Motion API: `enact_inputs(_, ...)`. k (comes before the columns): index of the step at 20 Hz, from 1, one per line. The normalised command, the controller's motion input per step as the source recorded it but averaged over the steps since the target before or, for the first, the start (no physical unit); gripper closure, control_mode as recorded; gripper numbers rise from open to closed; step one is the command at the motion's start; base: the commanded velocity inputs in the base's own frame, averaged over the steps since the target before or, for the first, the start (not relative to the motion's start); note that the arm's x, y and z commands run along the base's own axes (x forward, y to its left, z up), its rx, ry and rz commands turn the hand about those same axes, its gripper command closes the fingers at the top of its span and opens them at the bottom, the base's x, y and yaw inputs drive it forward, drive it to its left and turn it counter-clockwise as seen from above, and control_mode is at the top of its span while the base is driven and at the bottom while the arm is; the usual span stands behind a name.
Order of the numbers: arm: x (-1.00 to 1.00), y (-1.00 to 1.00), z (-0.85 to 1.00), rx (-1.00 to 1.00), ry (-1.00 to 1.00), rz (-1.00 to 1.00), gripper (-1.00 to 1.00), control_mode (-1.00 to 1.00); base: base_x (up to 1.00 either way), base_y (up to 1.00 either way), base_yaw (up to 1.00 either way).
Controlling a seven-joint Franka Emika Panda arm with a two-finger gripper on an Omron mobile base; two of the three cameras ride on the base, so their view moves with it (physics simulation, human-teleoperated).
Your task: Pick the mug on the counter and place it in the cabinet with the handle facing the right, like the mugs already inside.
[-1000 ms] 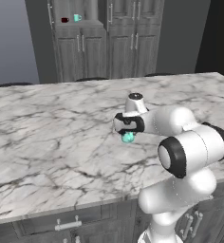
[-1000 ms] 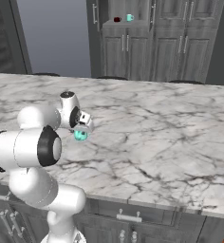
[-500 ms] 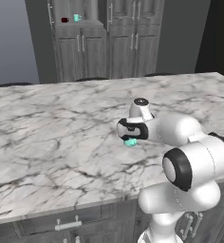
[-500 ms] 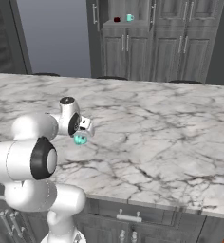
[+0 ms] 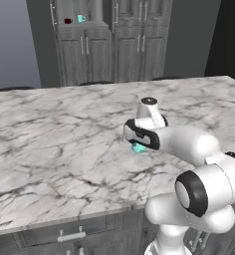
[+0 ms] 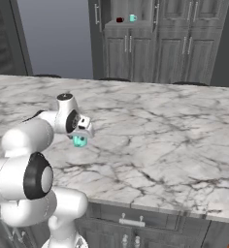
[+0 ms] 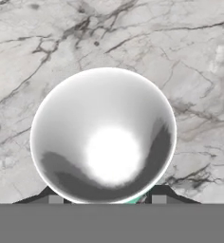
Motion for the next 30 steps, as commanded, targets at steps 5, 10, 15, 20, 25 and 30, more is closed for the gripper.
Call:
enact_inputs(5, -0.39, 0.00, 0.49, -0.04, 0.10, -0.04, 1.00, -1.00, 0.00, 0.00, 0.00)
enact_inputs(10, -0.66, -0.13, 0.39, 0.01, 0.10, -0.06, 1.00, -1.00, 0.00, 0.00, 0.00)
enact_inputs(15, -0.92, -0.14, 0.14, 0.06, -0.04, -0.05, 1.00, -1.00, 0.00, 0.00, 0.00)
enact_inputs(20, -0.90, -0.01, 0.00, 0.02, -0.24, -0.01, 1.00, -1.00, 0.00, 0.00, 0.00)
enact_inputs(25, -0.46, -0.05, 0.01, 0.00, -0.14, 0.00, 1.00, -1.00, 0.00, 0.00, 0.00)
enact_inputs(30, -0.40, -0.04, 0.19, 0.00, -0.02, 0.00, 1.00, -1.00, 0.00, 0.00, 0.00)
